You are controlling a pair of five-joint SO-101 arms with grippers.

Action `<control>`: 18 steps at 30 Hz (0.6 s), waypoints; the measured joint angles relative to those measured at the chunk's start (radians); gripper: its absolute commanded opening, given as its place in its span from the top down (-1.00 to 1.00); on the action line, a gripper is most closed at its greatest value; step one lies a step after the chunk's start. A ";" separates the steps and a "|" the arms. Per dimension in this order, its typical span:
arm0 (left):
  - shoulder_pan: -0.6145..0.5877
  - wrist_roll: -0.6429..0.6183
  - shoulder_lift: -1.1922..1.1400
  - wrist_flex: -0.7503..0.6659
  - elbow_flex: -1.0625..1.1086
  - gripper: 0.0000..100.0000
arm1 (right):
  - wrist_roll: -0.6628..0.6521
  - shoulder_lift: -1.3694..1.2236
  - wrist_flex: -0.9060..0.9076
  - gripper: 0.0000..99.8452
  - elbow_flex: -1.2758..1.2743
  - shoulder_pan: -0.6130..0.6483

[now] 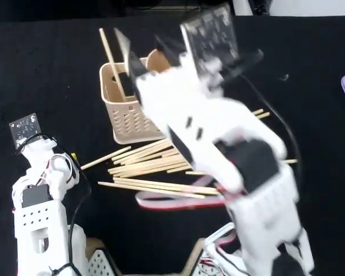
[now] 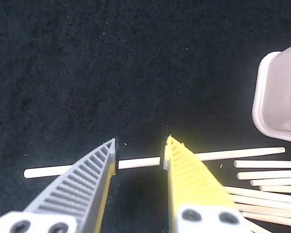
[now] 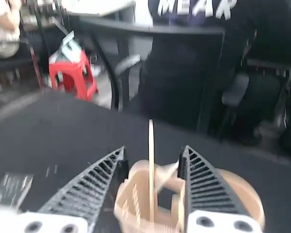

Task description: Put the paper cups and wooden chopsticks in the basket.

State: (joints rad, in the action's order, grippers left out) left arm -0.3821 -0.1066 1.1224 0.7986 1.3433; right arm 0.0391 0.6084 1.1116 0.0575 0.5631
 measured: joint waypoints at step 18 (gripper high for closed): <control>-0.018 0.002 0.000 0.000 0.008 0.65 | -0.203 0.370 0.091 0.66 -0.471 -0.028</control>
State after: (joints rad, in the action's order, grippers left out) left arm -0.4005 -0.1051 1.1224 0.7986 1.3510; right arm -0.1634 0.9782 1.2022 -0.4135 0.5355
